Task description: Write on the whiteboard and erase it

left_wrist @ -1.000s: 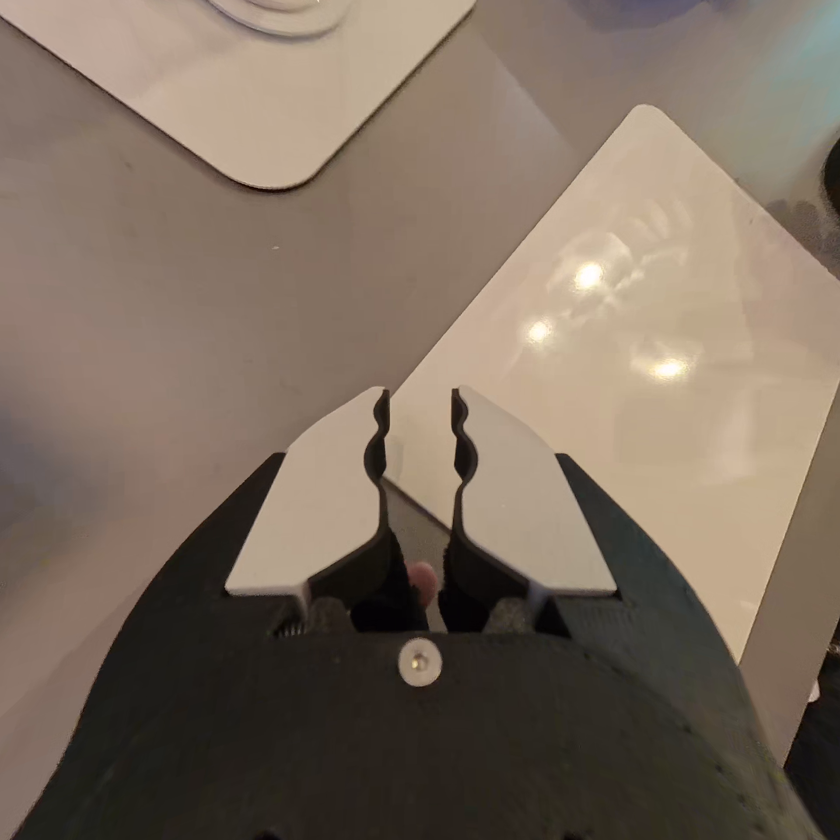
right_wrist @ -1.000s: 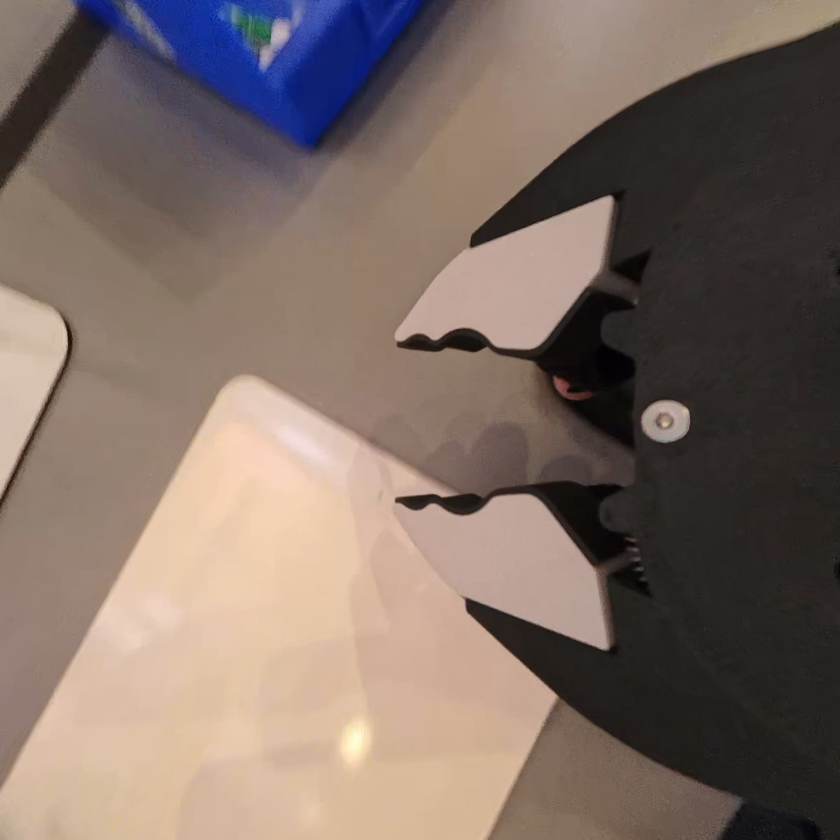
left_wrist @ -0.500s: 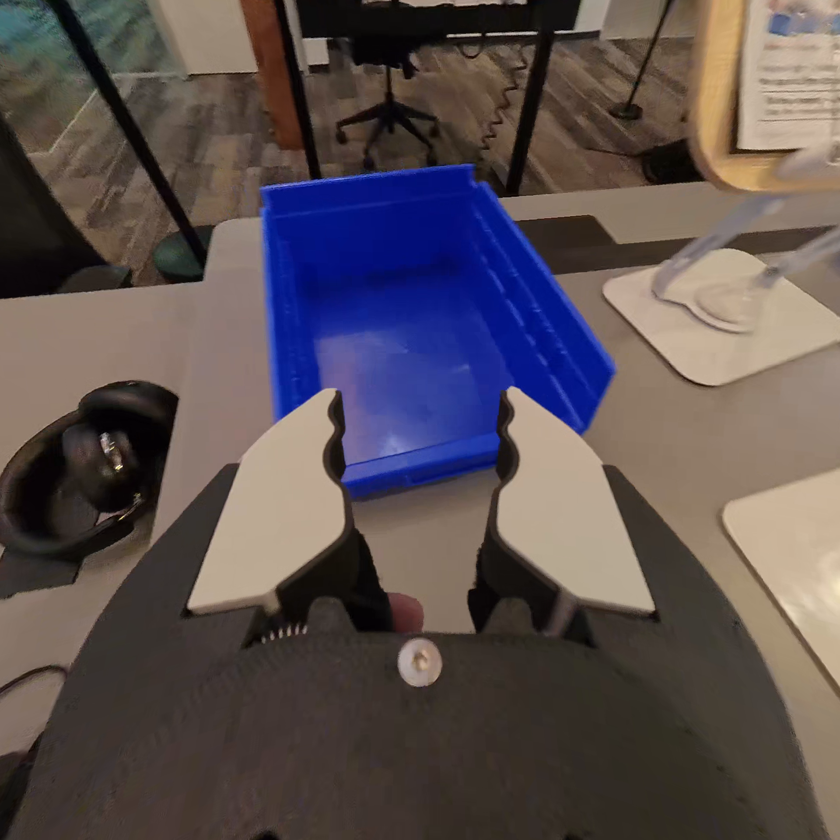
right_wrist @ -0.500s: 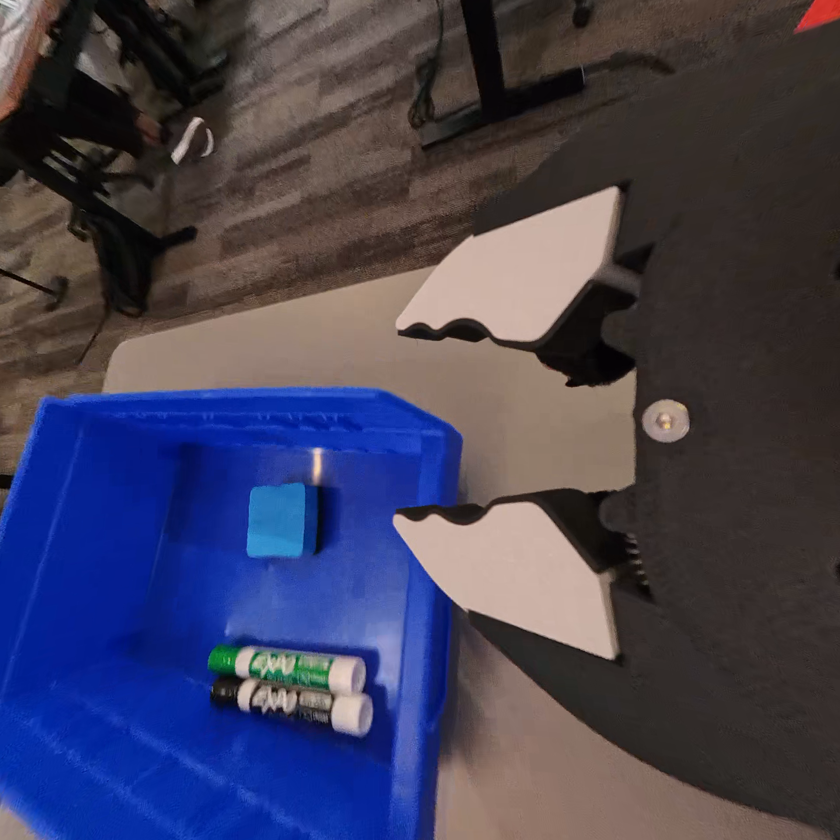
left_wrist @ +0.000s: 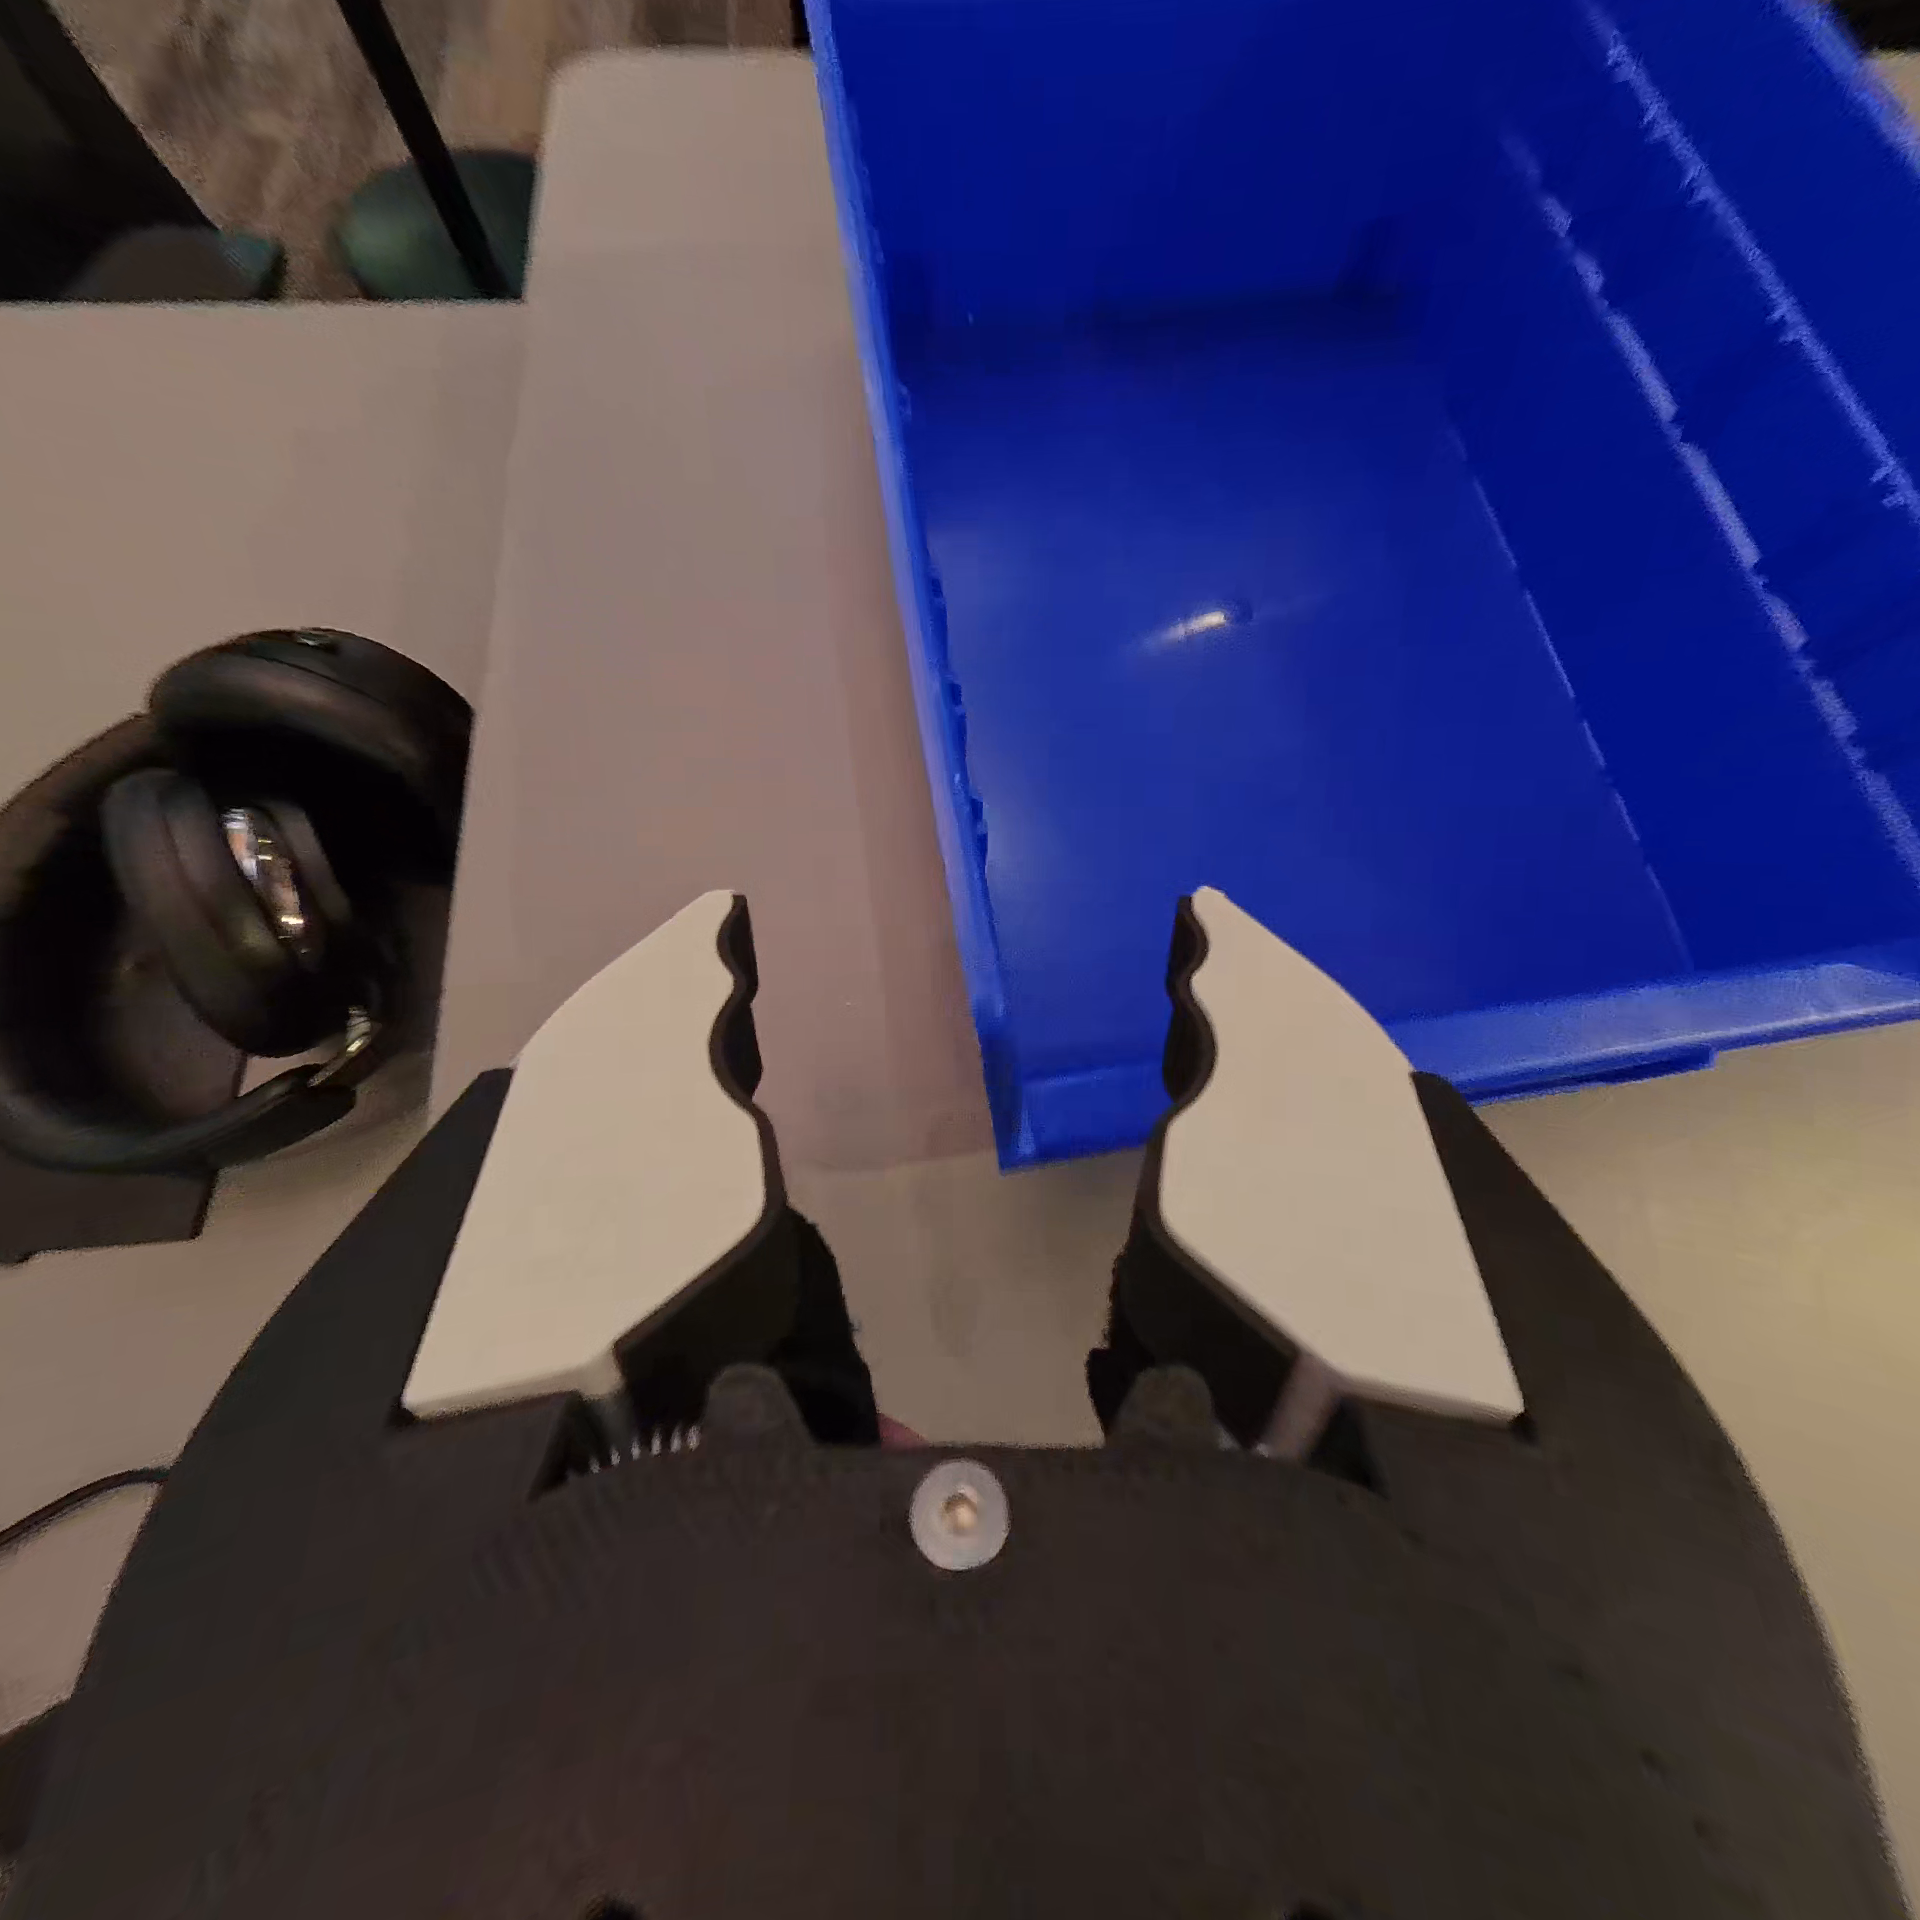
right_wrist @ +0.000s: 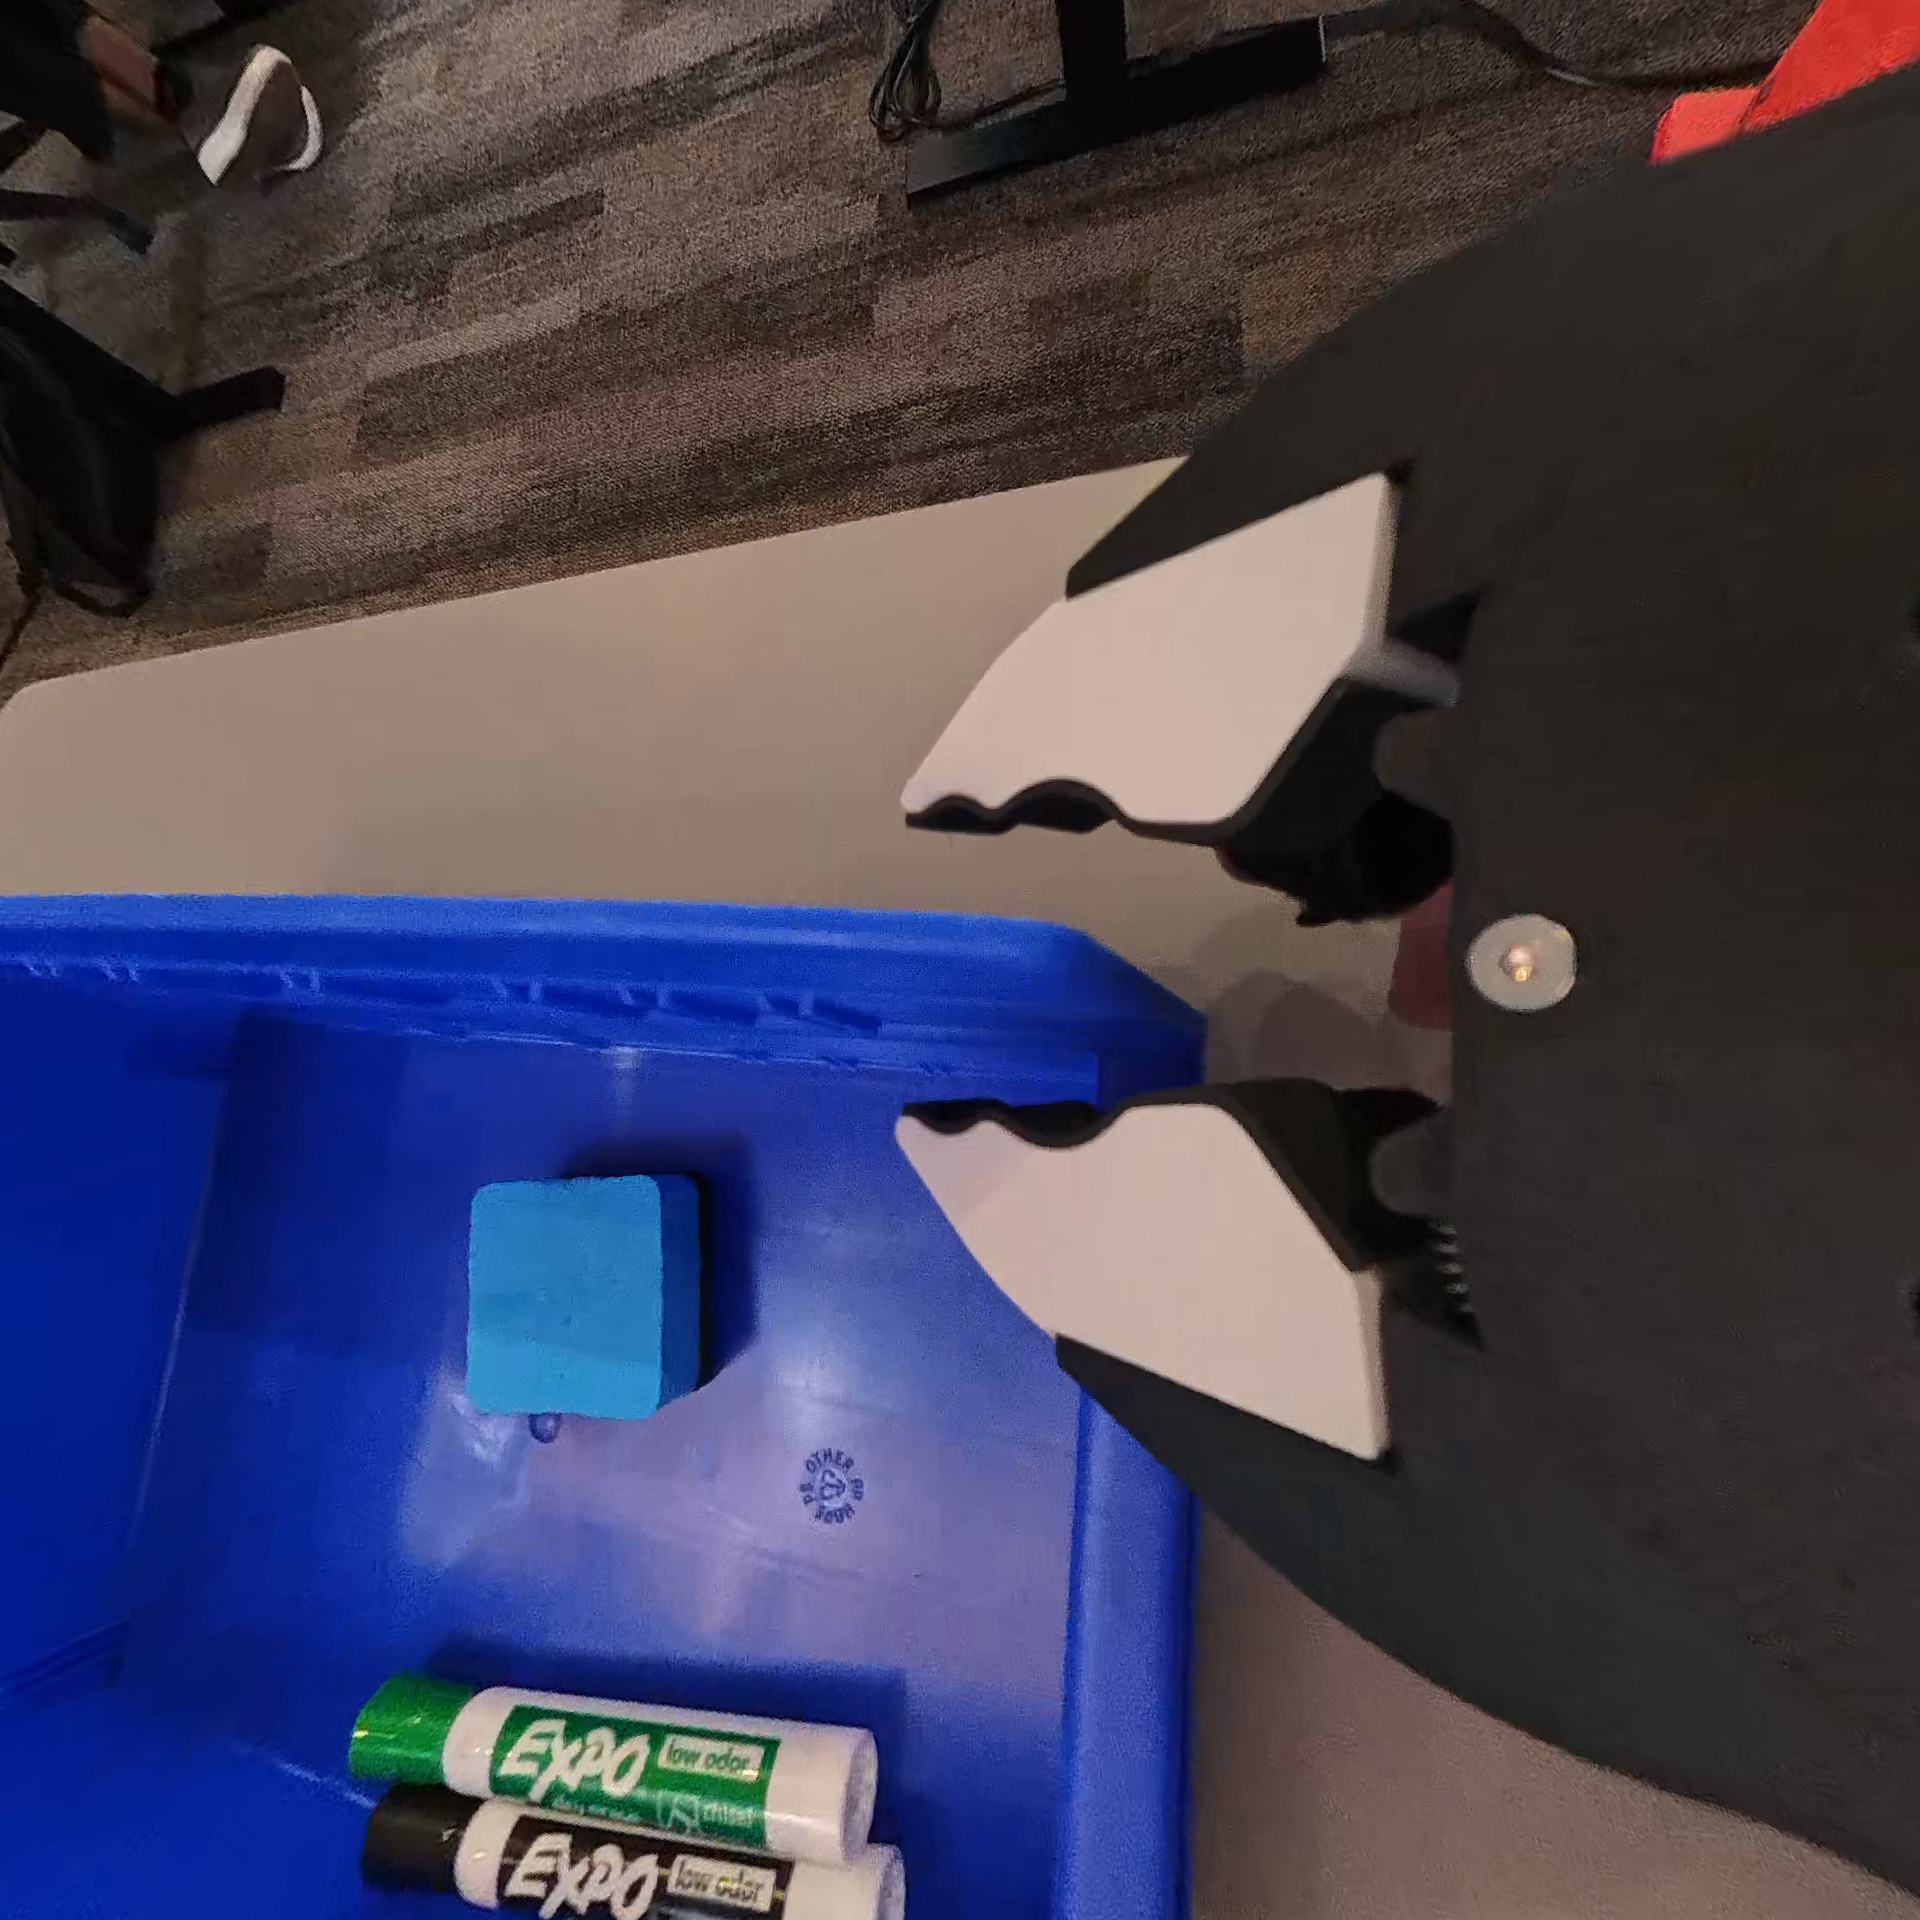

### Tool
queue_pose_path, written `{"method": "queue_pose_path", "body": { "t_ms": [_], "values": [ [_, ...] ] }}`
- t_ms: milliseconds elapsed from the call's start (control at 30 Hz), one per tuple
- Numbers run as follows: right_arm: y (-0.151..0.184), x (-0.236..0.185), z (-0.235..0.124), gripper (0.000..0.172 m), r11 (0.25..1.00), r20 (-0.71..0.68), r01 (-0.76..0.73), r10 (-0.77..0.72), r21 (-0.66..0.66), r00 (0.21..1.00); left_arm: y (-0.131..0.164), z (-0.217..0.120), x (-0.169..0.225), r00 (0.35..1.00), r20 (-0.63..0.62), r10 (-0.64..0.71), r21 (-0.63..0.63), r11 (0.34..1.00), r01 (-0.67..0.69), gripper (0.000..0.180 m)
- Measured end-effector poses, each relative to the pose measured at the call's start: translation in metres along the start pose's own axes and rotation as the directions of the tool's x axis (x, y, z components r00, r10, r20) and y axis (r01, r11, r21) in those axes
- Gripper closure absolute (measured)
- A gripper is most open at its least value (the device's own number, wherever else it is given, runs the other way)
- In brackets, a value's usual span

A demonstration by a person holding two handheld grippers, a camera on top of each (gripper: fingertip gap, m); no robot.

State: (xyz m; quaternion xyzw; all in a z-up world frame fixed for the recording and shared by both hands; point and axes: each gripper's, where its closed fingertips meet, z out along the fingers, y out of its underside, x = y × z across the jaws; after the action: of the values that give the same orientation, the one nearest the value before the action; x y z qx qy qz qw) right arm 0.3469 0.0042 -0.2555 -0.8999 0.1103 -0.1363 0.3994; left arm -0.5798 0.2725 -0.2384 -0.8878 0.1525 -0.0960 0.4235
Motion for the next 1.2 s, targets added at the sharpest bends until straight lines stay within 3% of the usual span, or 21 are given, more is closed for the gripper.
{"method": "queue_pose_path", "body": {
  "t_ms": [100,167,333,733,1200],
  "values": [
    [-0.002,-0.005,0.002,0.135,1.000,0.026,0.019,-0.019,-0.014,0.999,0.010,0.020,0.006,0.998,-0.058,-0.009,-0.082,0.997,0.005,0.121],
    [-0.005,-0.006,0.004,0.148,0.999,0.024,0.038,-0.038,-0.008,0.999,0.013,0.029,0.010,0.996,-0.080,-0.027,-0.109,0.994,0.018,0.144],
    [-0.011,-0.016,0.007,0.163,0.999,0.084,0.037,-0.040,0.029,0.996,0.006,0.036,0.006,0.991,-0.105,-0.087,-0.071,0.994,0.079,0.173],
    [-0.009,-0.036,-0.014,0.165,0.999,0.148,0.009,-0.003,-0.036,0.989,0.014,0.019,-0.001,0.980,-0.145,-0.136,-0.094,0.988,0.123,0.176],
    [0.042,-0.104,-0.103,0.166,0.989,0.340,0.010,0.042,-0.150,0.940,0.044,-0.046,0.024,0.971,-0.235,-0.049,-0.080,0.996,0.031,0.176]
  ]
}}
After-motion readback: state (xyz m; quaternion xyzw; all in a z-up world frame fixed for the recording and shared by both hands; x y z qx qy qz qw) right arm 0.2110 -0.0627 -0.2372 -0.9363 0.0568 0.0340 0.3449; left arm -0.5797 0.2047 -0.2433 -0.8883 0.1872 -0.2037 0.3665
